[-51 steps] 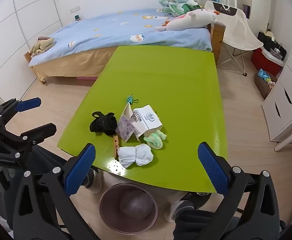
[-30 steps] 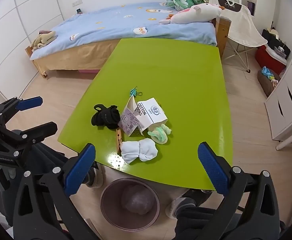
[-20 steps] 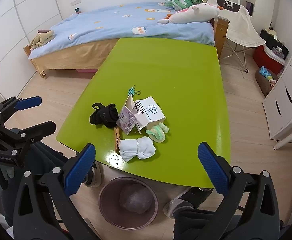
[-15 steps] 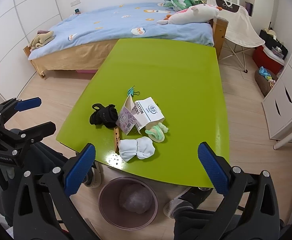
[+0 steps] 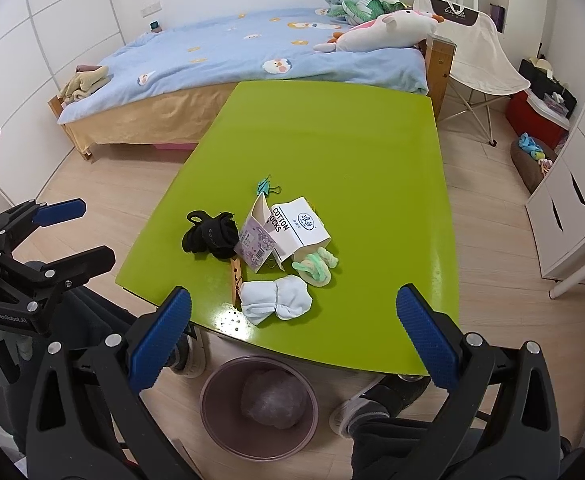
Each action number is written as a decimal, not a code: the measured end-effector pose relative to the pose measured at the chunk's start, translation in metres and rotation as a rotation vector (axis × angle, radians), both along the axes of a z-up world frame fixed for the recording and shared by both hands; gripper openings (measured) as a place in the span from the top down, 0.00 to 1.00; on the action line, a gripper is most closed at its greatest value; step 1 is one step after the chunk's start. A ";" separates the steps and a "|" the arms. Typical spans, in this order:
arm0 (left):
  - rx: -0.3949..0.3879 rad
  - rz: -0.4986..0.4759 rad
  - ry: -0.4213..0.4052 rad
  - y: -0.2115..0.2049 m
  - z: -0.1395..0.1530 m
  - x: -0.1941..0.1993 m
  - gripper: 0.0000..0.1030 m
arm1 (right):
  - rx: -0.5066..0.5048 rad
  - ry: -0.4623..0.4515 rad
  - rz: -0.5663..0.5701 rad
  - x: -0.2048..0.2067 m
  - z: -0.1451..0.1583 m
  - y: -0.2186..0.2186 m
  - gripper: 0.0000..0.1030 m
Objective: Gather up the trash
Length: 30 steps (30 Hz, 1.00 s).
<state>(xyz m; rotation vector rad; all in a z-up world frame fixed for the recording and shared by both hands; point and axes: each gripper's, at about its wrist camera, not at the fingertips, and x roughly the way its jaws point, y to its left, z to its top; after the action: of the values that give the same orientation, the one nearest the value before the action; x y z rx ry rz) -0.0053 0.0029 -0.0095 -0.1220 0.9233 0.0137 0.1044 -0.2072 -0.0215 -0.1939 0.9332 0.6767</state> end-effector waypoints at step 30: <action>-0.020 0.007 0.012 0.004 -0.006 0.002 0.05 | -0.013 0.064 0.018 0.008 -0.021 0.006 0.03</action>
<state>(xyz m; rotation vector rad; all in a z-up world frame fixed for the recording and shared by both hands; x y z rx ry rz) -0.0036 0.0065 -0.0160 -0.1440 0.9349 0.0118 0.1126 -0.2014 -0.0421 -0.1936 0.9984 0.6971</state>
